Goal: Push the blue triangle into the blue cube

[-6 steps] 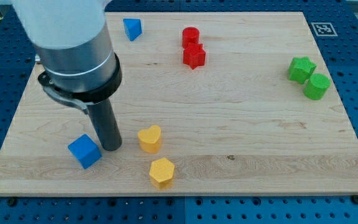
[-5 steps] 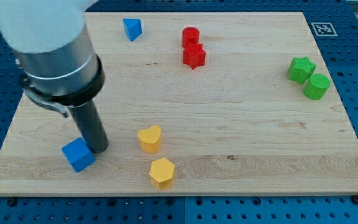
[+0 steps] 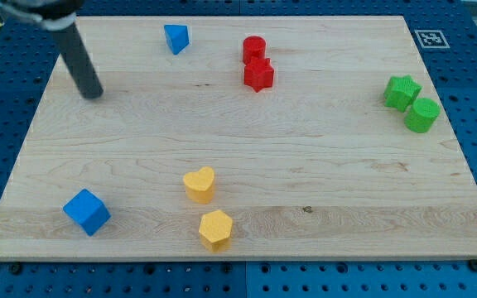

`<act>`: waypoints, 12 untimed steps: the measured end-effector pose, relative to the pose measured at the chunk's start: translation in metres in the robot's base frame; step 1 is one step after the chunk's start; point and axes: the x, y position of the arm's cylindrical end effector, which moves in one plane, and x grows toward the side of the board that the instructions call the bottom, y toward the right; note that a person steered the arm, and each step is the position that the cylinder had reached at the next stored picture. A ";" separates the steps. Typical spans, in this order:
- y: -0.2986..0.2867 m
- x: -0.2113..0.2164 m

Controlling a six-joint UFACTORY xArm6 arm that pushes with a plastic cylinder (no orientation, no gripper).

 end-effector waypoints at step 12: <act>0.065 0.020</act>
